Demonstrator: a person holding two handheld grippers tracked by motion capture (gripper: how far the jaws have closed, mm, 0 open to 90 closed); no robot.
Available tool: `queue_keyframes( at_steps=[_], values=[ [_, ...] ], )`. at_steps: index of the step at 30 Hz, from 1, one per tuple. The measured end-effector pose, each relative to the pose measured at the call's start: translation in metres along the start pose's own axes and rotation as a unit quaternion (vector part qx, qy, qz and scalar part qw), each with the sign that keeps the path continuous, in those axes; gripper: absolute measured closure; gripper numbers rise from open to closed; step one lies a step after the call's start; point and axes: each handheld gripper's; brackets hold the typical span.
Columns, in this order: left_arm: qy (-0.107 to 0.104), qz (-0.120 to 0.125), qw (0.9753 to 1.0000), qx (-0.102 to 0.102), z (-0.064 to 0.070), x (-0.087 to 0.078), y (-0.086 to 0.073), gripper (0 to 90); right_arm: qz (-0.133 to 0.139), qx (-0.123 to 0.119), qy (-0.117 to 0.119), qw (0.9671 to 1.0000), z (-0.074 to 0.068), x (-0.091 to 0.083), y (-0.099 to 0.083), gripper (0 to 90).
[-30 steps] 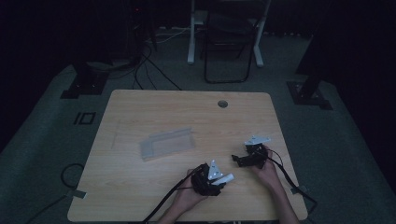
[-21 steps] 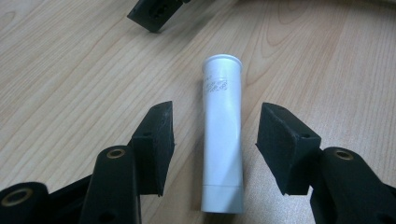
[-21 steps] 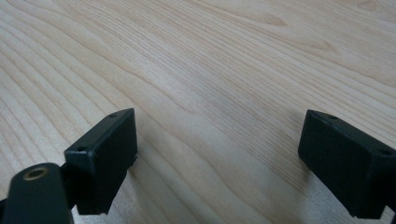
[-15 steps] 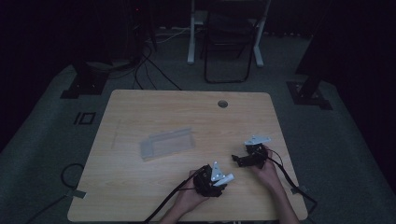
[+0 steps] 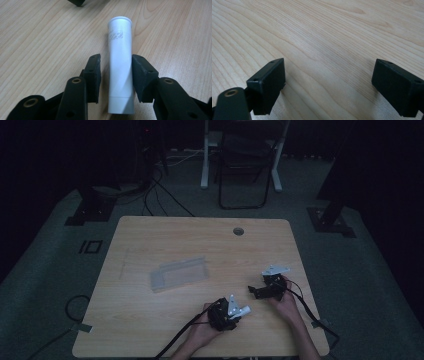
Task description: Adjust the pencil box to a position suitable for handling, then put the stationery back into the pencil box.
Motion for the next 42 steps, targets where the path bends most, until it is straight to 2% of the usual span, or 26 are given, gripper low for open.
queue_keyframes(
  at_steps=[13,32,42],
  values=[
    [0.002,0.002,0.9999,0.012,0.001,-0.001,-0.002,70.2,0.0,0.0,0.0,1.0,0.0,0.0,0.0,11.6],
    [-0.001,0.009,0.9997,0.022,0.002,-0.004,-0.005,70.6,0.0,0.0,0.0,1.0,0.0,0.0,0.0,11.6],
    [-0.003,0.018,0.9996,0.02,-0.001,-0.011,-0.005,70.7,-0.001,0.0,0.0,1.0,0.0,0.0,0.0,11.6]
  ],
)
Point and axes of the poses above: each handheld gripper's, and its own axes: x roughly forward along the jaws, y roughly out of its top, z roughly to its right, and after that the axes turned 9 degrees about -z, right-handed
